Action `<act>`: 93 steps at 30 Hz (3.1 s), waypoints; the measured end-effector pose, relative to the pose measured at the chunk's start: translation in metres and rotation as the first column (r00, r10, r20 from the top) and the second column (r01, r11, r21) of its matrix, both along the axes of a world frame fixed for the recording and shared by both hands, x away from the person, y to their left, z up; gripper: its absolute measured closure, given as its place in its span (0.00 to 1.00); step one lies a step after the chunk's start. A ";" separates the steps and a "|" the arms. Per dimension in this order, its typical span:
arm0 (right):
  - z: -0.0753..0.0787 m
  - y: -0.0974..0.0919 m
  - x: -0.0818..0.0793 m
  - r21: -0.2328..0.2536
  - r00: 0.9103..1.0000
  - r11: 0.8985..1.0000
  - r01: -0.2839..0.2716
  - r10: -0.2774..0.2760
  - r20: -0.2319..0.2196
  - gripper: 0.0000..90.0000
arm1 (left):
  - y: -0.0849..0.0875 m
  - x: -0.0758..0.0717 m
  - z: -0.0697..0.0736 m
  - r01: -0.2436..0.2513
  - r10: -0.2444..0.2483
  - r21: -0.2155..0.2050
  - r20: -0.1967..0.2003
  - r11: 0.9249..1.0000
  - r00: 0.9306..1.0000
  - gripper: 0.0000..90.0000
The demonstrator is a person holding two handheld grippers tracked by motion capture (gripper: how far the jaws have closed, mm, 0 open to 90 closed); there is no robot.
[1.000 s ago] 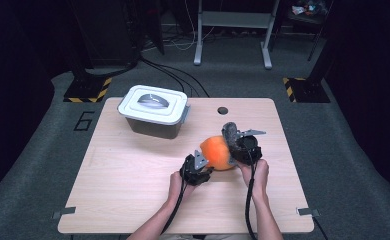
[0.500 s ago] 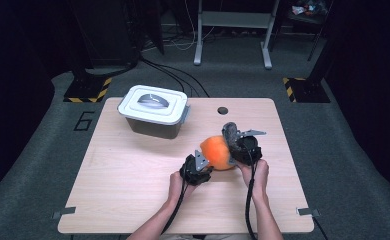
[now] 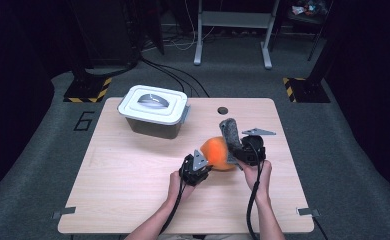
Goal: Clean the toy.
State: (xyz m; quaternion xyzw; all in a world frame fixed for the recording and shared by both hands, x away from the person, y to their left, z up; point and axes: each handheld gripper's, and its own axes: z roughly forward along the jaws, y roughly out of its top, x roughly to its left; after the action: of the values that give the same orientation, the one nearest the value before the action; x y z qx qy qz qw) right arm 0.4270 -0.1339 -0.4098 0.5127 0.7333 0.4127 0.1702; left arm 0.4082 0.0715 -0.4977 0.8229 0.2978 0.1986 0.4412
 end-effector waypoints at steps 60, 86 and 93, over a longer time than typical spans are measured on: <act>-0.077 -0.050 0.026 -0.146 0.962 0.970 0.195 -0.218 -0.162 0.83 | 0.004 0.001 -0.005 -0.020 0.020 -0.027 -0.029 0.999 0.999 0.85; -0.009 0.032 0.005 -0.104 0.996 0.991 -0.083 0.080 -0.033 0.82 | 0.000 -0.002 -0.003 -0.011 0.011 -0.003 -0.017 1.000 1.000 0.85; -0.014 0.043 0.006 -0.216 0.999 0.975 -0.042 0.039 -0.019 0.83 | -0.003 -0.002 -0.005 -0.024 0.024 -0.016 -0.011 1.000 1.000 0.85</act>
State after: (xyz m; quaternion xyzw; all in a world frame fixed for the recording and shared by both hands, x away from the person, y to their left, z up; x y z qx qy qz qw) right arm 0.4331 -0.0908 -0.4238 0.4793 0.7854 0.3299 0.2112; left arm 0.4062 0.0688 -0.5023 0.8168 0.3117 0.1969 0.4437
